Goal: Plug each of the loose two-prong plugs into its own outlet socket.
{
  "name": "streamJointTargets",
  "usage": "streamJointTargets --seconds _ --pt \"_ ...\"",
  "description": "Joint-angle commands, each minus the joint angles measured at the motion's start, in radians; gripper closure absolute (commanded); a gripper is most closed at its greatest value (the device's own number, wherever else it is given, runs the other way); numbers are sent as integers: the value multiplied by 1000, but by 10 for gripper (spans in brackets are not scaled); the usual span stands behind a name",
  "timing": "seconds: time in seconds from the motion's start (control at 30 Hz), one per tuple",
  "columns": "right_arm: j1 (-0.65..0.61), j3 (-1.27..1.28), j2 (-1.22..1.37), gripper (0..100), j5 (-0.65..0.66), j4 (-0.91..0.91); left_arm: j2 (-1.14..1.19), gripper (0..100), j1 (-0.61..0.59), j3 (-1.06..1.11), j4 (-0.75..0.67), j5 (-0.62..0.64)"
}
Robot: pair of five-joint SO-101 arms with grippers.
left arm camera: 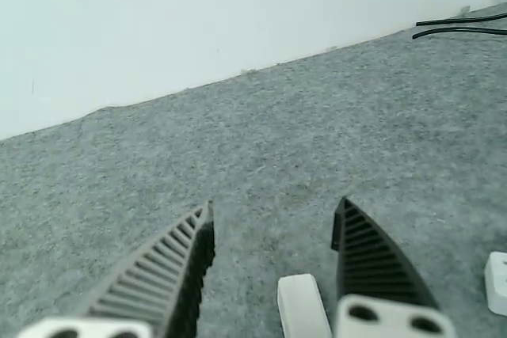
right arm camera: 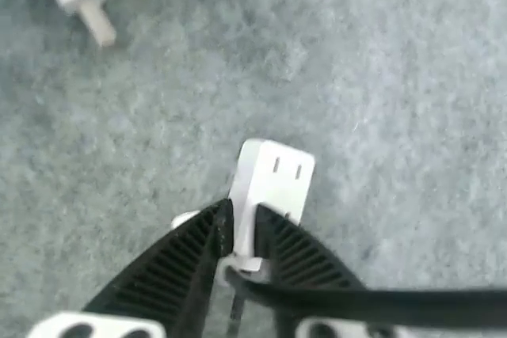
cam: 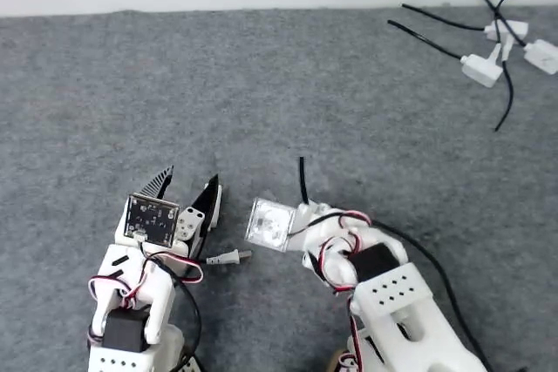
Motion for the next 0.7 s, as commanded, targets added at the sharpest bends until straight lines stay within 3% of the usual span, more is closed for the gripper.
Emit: streamJointTargets --seconds 0.0,0.67 --pt "16 26 -15 853 21 -28 -15 765 8 -10 -29 -9" --pt "18 106 -15 884 107 -25 -15 765 8 -15 -29 -9"
